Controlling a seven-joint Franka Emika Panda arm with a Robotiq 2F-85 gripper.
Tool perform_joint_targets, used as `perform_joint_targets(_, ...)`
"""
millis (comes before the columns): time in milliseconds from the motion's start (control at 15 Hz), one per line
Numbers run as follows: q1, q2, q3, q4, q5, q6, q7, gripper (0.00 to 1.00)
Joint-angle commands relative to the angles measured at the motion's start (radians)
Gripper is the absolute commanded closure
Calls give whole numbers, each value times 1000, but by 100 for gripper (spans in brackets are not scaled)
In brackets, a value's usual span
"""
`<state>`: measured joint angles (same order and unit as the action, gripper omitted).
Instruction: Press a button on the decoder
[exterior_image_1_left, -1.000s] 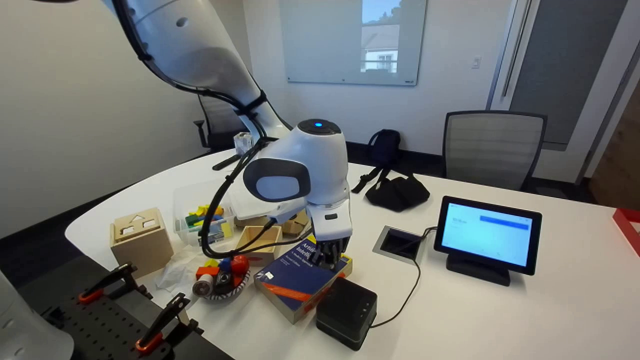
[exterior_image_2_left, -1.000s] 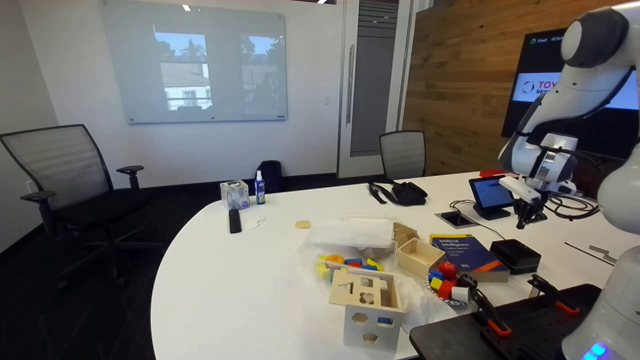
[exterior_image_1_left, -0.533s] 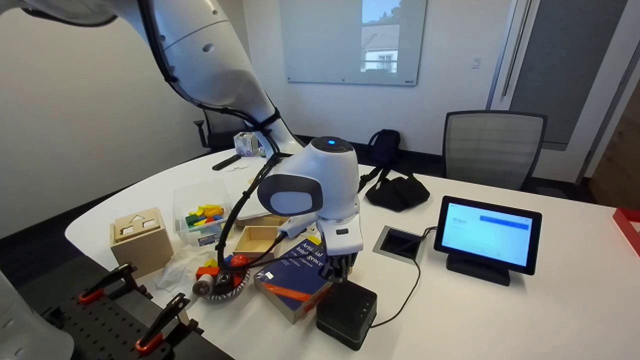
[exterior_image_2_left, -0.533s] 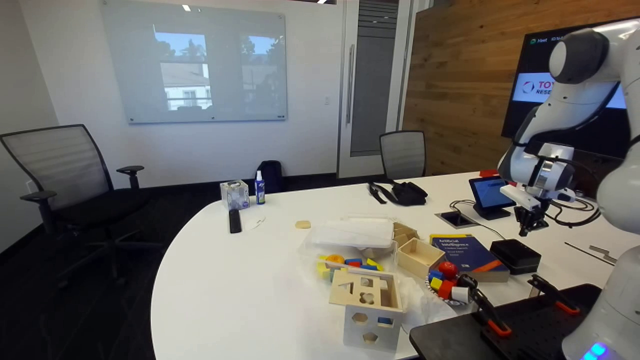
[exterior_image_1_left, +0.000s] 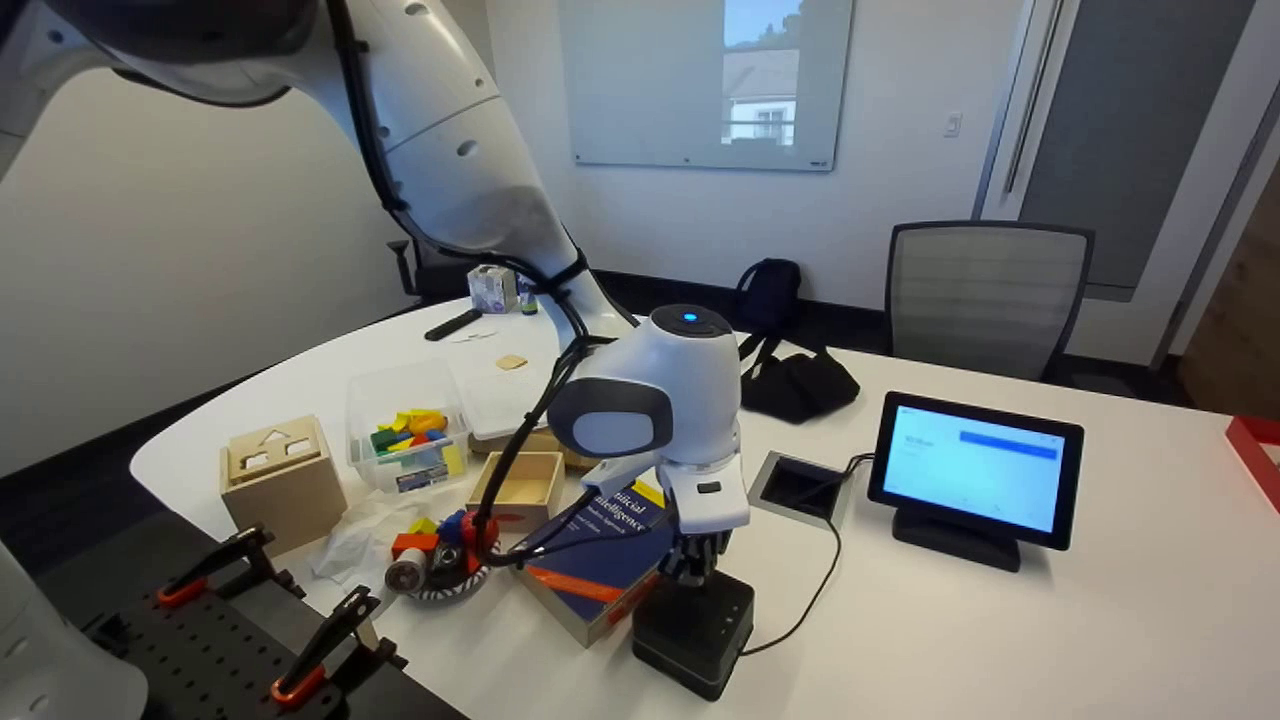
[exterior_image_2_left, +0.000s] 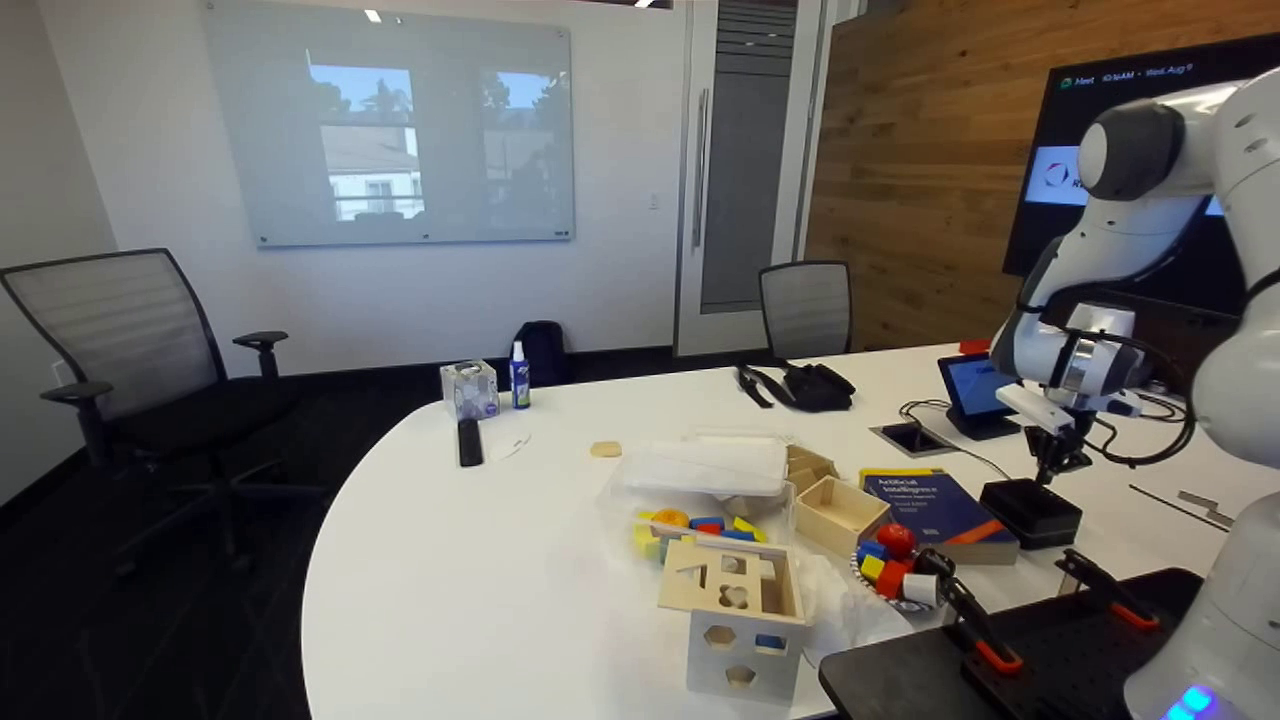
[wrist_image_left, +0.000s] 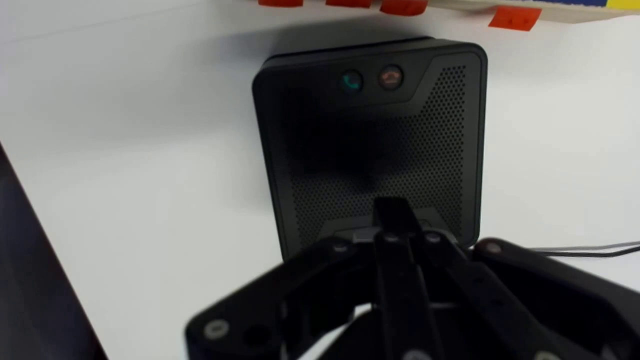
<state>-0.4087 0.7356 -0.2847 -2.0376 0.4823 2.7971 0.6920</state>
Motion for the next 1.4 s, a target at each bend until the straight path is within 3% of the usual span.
perform_joint_targets(0, 4, 38, -1, 55, 8, -47, 14, 100)
perform_joint_targets(1000, 37, 130, -16, 138, -8, -115, 38, 100)
perform_joint_targets(1333, 16, 215, -24, 198, -13, -159, 62, 100)
